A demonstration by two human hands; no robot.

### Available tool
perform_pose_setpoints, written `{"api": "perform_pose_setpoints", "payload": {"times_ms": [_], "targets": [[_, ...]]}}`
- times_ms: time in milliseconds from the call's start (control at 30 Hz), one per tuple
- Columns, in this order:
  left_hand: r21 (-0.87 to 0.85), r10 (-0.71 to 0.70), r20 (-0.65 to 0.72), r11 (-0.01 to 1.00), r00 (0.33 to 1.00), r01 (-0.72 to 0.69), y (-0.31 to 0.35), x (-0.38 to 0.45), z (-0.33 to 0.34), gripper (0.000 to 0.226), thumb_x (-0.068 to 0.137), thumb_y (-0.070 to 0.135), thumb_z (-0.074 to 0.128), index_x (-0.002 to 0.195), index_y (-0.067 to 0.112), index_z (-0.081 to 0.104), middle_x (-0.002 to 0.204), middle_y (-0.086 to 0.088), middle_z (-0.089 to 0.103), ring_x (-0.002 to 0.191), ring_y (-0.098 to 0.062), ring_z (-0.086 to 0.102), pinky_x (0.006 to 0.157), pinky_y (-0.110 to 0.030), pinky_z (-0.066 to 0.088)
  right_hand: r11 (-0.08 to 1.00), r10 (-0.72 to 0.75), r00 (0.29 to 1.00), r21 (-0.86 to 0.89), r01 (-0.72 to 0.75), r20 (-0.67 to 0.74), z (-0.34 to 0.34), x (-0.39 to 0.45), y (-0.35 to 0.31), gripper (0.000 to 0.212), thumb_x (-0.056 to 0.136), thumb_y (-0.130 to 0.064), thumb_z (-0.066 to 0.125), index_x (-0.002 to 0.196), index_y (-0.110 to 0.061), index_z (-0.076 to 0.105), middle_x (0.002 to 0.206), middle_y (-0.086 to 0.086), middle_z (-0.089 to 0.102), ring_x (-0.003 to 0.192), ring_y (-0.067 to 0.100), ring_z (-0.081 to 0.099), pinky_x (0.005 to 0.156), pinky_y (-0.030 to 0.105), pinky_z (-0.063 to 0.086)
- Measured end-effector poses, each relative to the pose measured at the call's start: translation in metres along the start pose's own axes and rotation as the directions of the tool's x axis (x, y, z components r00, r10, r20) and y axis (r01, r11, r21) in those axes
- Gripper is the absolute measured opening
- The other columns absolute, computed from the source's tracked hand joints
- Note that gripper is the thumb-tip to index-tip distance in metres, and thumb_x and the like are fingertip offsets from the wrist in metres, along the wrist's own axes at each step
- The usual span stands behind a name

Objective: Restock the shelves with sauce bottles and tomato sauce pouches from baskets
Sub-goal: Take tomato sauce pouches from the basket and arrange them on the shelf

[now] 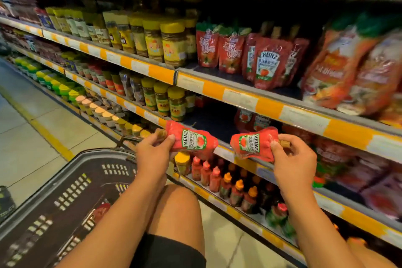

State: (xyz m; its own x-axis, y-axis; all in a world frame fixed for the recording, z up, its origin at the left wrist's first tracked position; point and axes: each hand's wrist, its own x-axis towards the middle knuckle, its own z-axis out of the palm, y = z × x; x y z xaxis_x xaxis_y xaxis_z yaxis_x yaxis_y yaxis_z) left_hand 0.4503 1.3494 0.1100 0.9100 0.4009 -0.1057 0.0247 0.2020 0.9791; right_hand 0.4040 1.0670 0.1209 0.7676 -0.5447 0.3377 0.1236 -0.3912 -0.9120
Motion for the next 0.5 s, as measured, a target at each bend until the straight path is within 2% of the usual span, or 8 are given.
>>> {"api": "perform_pose_setpoints", "payload": {"times_ms": [100, 233, 300, 400, 433, 500], "targets": [[-0.058, -0.028, 0.022, 0.998, 0.999, 0.030, -0.008, 0.001, 0.037, 0.008, 0.097, 0.006, 0.070, 0.096, 0.013, 0.074, 0.093, -0.006, 0.078, 0.092, -0.023, 0.077, 0.074, -0.032, 0.062, 1.000, 0.007, 1.000, -0.015, -0.007, -0.017, -0.009, 0.005, 0.008, 0.012, 0.095, -0.015, 0.070, 0.096, -0.027, 0.072, 0.089, -0.014, 0.070, 0.080, -0.001, 0.065, 0.064, 0.009, 0.045], [-0.107, -0.042, 0.020, 0.993, 0.999, 0.044, -0.016, 0.011, 0.079, 0.012, 0.097, 0.005, 0.070, 0.095, 0.017, 0.073, 0.099, -0.008, 0.078, 0.096, -0.025, 0.077, 0.084, -0.040, 0.063, 0.999, -0.010, 1.000, -0.043, 0.009, -0.009, -0.014, 0.013, 0.012, 0.010, 0.097, -0.019, 0.068, 0.099, -0.028, 0.072, 0.090, -0.014, 0.071, 0.085, 0.006, 0.067, 0.071, 0.022, 0.050], [-0.064, -0.019, 0.015, 0.998, 1.000, 0.019, -0.022, 0.020, 0.098, 0.015, 0.095, 0.008, 0.073, 0.089, 0.021, 0.075, 0.095, -0.005, 0.079, 0.097, -0.027, 0.076, 0.089, -0.046, 0.062, 0.998, -0.031, 1.000, -0.061, 0.031, -0.005, -0.014, 0.017, 0.011, 0.012, 0.097, -0.018, 0.068, 0.098, -0.030, 0.071, 0.089, -0.016, 0.070, 0.086, 0.002, 0.066, 0.072, 0.015, 0.049], [0.028, 0.033, 0.071, 0.999, 0.997, -0.035, -0.025, 0.031, 0.118, 0.030, 0.094, 0.011, 0.074, 0.075, 0.033, 0.078, 0.082, 0.008, 0.078, 0.097, -0.029, 0.075, 0.088, -0.046, 0.062, 0.992, -0.063, 0.998, -0.109, 0.062, 0.000, -0.010, 0.025, 0.011, 0.012, 0.097, -0.017, 0.067, 0.099, -0.028, 0.070, 0.090, -0.020, 0.069, 0.089, -0.005, 0.063, 0.072, 0.006, 0.044], [0.042, 0.057, 0.082, 0.997, 0.995, -0.060, -0.025, 0.035, 0.124, 0.033, 0.094, 0.011, 0.075, 0.073, 0.036, 0.077, 0.080, 0.010, 0.076, 0.095, -0.026, 0.075, 0.089, -0.045, 0.061, 0.989, -0.069, 0.998, -0.130, 0.069, 0.004, -0.008, 0.028, 0.013, 0.010, 0.097, -0.018, 0.068, 0.100, -0.027, 0.070, 0.091, -0.019, 0.068, 0.089, -0.004, 0.063, 0.074, 0.008, 0.045], [0.045, 0.096, 0.088, 0.994, 0.992, -0.100, -0.025, 0.042, 0.135, 0.028, 0.094, 0.013, 0.076, 0.081, 0.038, 0.071, 0.085, 0.014, 0.075, 0.094, -0.017, 0.074, 0.090, -0.041, 0.061, 0.984, -0.075, 0.997, -0.163, 0.074, 0.001, -0.001, 0.033, 0.018, 0.005, 0.097, -0.020, 0.068, 0.100, -0.024, 0.070, 0.091, -0.014, 0.069, 0.087, 0.003, 0.063, 0.077, 0.024, 0.051]]}}
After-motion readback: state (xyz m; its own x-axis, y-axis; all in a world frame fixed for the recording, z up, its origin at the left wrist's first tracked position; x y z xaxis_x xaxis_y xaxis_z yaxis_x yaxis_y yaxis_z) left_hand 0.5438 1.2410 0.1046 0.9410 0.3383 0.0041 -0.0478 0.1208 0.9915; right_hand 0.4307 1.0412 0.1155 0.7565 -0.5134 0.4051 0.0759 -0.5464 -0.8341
